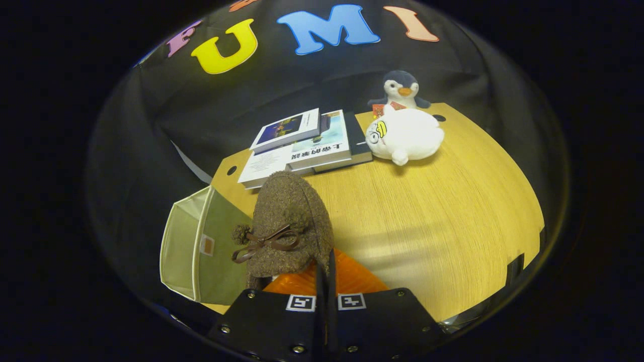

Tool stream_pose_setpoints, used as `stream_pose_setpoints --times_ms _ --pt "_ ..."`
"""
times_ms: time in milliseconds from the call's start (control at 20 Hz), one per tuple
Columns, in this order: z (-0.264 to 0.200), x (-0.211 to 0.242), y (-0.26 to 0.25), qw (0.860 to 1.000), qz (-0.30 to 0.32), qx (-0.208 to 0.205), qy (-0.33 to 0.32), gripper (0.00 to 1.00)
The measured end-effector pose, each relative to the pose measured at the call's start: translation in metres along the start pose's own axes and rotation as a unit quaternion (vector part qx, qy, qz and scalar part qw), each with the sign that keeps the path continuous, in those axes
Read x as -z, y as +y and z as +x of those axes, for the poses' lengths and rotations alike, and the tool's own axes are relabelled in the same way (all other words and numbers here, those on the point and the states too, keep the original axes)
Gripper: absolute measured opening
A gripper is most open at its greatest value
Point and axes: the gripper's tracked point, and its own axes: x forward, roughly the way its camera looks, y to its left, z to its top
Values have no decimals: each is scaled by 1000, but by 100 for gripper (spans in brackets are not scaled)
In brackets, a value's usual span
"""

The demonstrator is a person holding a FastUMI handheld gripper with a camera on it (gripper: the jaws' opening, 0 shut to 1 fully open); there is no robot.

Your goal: Open the storage box then place both shoes into the box .Put the left shoe in first, then the right shoe, with the right side of both shoes facing outward in a uniform manner.

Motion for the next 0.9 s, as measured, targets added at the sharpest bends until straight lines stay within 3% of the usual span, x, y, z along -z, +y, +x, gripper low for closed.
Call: stream_pose_setpoints --times_ms 900 --pt "9 -15 189 995 -43 -90 -17 2"
